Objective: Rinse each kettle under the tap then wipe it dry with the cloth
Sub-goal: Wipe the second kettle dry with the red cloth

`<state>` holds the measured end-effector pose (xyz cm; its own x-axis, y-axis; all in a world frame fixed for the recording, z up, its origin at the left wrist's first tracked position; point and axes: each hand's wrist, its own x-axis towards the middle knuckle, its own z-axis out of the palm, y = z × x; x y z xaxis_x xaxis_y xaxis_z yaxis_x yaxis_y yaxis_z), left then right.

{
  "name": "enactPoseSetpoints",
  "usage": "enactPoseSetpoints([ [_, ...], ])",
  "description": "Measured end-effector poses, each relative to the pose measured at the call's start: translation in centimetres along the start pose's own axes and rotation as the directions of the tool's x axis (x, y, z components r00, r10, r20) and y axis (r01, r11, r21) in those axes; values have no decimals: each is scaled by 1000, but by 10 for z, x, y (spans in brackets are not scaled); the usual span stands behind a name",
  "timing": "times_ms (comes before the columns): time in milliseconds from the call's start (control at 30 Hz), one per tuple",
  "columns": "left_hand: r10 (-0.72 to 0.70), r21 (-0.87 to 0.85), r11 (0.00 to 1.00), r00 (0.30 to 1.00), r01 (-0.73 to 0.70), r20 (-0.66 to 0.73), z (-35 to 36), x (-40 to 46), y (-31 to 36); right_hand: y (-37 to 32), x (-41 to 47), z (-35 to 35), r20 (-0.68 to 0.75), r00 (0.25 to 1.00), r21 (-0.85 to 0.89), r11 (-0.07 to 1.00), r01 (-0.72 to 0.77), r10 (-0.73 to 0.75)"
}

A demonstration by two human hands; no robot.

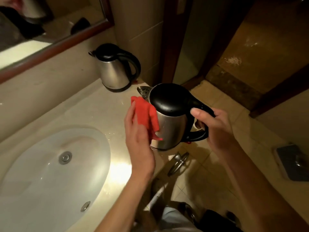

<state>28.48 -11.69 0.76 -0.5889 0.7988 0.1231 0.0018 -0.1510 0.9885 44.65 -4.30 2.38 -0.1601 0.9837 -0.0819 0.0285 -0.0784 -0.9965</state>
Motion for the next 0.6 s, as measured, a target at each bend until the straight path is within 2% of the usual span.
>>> enactPoseSetpoints([
  [67,192,96,975,978,-200,84,4,-12,2,-5,0,6,11,1000,12,1000,12,-12],
  [100,310,182,926,941,-332,137,6,-16,-2,-7,1,10,3,1000,16,1000,14,-14],
  [167,508,359,738,821,-571,260,7,-16,-18,-12,2,18,0,999,25,999,35,-35],
  [233,595,455,605,751,-653,287,3,-7,-26,-17,3,26,25,998,25,998,60,-60],
  [267,619,473,581,737,-663,272,-1,0,-27,-19,3,30,28,997,32,997,69,-70],
  [333,645,446,602,733,-662,218,-11,14,-22,-25,3,35,27,994,70,992,102,-104],
  [400,548,338,772,833,-539,74,-17,20,-15,-31,1,41,22,992,102,987,122,-125],
  [467,353,191,923,933,-334,-75,-15,14,-11,-36,1,45,10,990,101,985,141,-142],
  [533,295,179,945,949,-273,-109,-9,-2,-16,-40,0,49,1,991,93,986,135,-135],
  [600,414,318,869,909,-379,-45,-4,-18,-36,-42,0,53,-28,991,88,987,134,-132],
])
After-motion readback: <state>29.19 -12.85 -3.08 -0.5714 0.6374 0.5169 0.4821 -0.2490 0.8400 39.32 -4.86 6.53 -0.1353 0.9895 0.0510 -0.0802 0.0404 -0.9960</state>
